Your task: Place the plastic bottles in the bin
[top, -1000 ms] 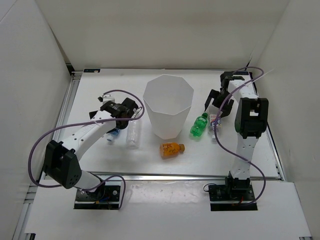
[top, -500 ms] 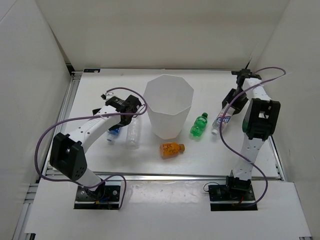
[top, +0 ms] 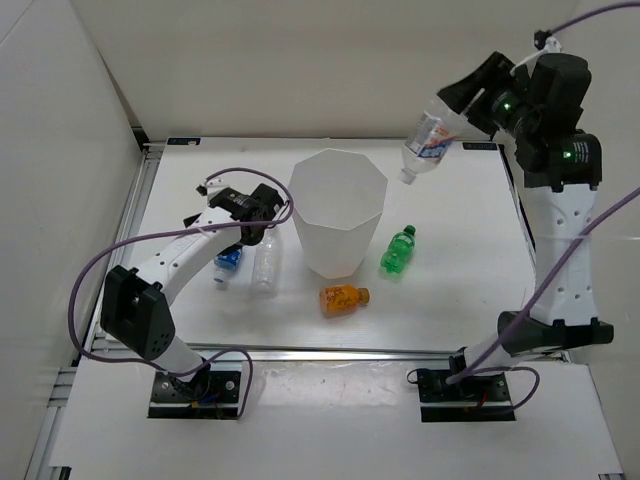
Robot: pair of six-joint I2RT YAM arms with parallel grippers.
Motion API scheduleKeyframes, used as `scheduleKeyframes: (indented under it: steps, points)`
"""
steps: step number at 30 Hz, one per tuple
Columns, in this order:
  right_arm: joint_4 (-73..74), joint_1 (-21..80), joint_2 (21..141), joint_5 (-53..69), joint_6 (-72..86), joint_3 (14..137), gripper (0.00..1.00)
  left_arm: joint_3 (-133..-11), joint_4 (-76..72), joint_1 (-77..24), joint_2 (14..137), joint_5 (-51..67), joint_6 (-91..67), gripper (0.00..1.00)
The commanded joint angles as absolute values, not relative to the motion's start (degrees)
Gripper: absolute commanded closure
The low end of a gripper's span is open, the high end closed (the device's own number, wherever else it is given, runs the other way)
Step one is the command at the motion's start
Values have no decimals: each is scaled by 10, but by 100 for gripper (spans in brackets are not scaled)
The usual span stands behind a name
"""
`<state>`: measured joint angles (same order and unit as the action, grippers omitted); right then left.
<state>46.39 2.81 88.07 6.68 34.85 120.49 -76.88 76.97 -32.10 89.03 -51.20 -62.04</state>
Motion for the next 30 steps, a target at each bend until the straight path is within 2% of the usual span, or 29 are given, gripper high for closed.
scheduleKeyframes:
  steps: [1, 3, 5, 6, 7, 9, 12, 13, 15, 16, 18, 22, 27, 30]
  points:
    - [377, 79, 912, 156, 328, 1233, 92, -774, 817, -320, 846, -537, -657, 0]
    - [377, 133, 949, 156, 290, 1293, 90, -767, 811, -320, 832, -545, -663, 0]
    - [385, 181, 973, 133, 273, 1303, 87, -753, 799, -320, 811, -562, -668, 0]
    - [385, 194, 979, 125, 266, 1303, 82, -753, 788, -320, 805, -562, -668, 0]
    - [385, 206, 986, 119, 265, 1303, 69, -753, 783, -320, 805, -562, -660, 0]
    - [385, 229, 1007, 130, 253, 1303, 65, -758, 783, -320, 799, -567, -650, 0]
    - [394, 244, 1018, 151, 253, 1287, 36, -758, 783, -320, 799, -579, -650, 0]
    - [400, 250, 1008, 144, 258, 1280, 17, -758, 788, -315, 804, -586, -650, 0]
    - [406, 257, 997, 120, 258, 1274, 4, -758, 796, -315, 804, -591, -655, 0]
    - [412, 251, 982, 102, 258, 1274, 0, -764, 796, -315, 804, -598, -655, 0]
    - [417, 237, 966, 41, 268, 1287, 0, -764, 803, -315, 804, -605, -655, 0]
    - [459, 138, 922, -16, 334, 1287, 0, -764, 803, -309, 804, -605, -649, 0]
    - [505, 13, 892, 42, 418, 1072, 0, -759, 792, -309, 804, -599, -637, 0]
    - [525, -32, 931, 90, 433, 966, 0, -758, 787, -309, 804, -592, -629, 0]
